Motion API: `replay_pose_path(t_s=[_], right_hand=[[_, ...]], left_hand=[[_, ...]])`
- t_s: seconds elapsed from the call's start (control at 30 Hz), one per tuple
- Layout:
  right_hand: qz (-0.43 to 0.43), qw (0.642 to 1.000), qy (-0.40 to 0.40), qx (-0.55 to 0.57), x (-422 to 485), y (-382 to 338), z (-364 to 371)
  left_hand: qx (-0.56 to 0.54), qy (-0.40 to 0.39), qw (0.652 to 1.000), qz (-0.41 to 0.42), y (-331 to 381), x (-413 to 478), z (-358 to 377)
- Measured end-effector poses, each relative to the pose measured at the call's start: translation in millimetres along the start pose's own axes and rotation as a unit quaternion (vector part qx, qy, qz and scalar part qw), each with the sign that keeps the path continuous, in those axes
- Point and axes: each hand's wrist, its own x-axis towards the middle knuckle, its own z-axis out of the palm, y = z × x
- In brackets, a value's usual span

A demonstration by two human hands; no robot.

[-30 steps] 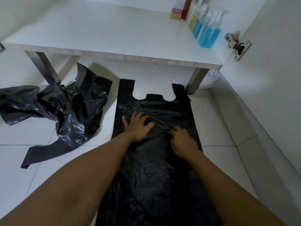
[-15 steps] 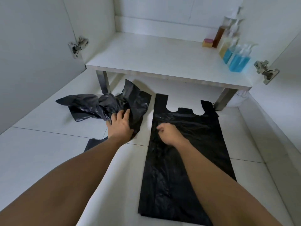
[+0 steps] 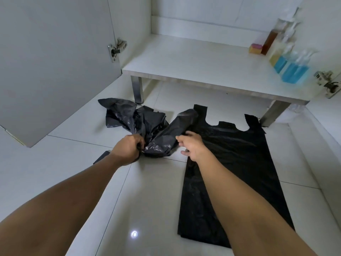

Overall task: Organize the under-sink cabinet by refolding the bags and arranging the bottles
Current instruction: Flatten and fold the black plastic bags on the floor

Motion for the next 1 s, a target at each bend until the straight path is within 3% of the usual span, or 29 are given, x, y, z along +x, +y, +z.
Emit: replay_pose_path(t_s=[0.07,0.13,0.23,0.3,0.4,0.53,0.57,0.6,0.67,0.73,0.77,0.83,0.9,1.0], right_hand=[[-0.007,0.996,-0.039,-0.075,-3,-6,0],[-0.059,0.993,-0.021,-0.102,-4,-10,5],[-0.176,0.969,0.149,-0.086,-2,-19,11],[-0.240,0.938,0.200,-0.152,-5,-27,9],[-0.233,0.941,0.081,-0.233,-16,-46,3],[-0.049,0.971,-0.146,-0.183,-39,-59,2],[-0.022,0.971,-0.173,-0.162,-41,-56,5],[-0.006,0.972,-0.186,-0.142,-43,-54,6],[-0.010,0.976,-0.168,-0.137,-46,-51,5],[-0.061,0.982,-0.126,-0.125,-45,-52,-3],[-0.080,0.987,-0.102,-0.091,-43,-52,-8],[-0.109,0.992,-0.048,-0.031,-39,-53,-17],[-0.138,0.990,-0.004,-0.018,-38,-55,-31],[-0.129,0.990,0.017,0.059,-39,-60,-60]], left_hand=[[0.040,0.049,0.997,0.045,-7,3,-7],[0.061,0.085,0.991,0.081,-3,5,-15],[0.113,0.176,0.969,0.128,13,7,-27],[0.145,0.250,0.947,0.140,25,10,-35],[0.116,0.342,0.924,0.122,42,17,-46],[-0.074,0.416,0.906,-0.008,73,25,-50],[-0.173,0.412,0.894,-0.039,76,29,-46],[-0.317,0.401,0.855,-0.086,82,31,-47],[-0.591,0.323,0.713,-0.193,83,43,-42],[-0.651,0.201,0.680,-0.271,92,40,-38],[-0.648,0.120,0.682,-0.317,103,38,-35],[-0.707,-0.028,0.635,-0.309,123,29,-38],[-0.725,-0.083,0.636,-0.253,134,23,-43],[-0.701,-0.091,0.658,-0.261,142,29,-42]])
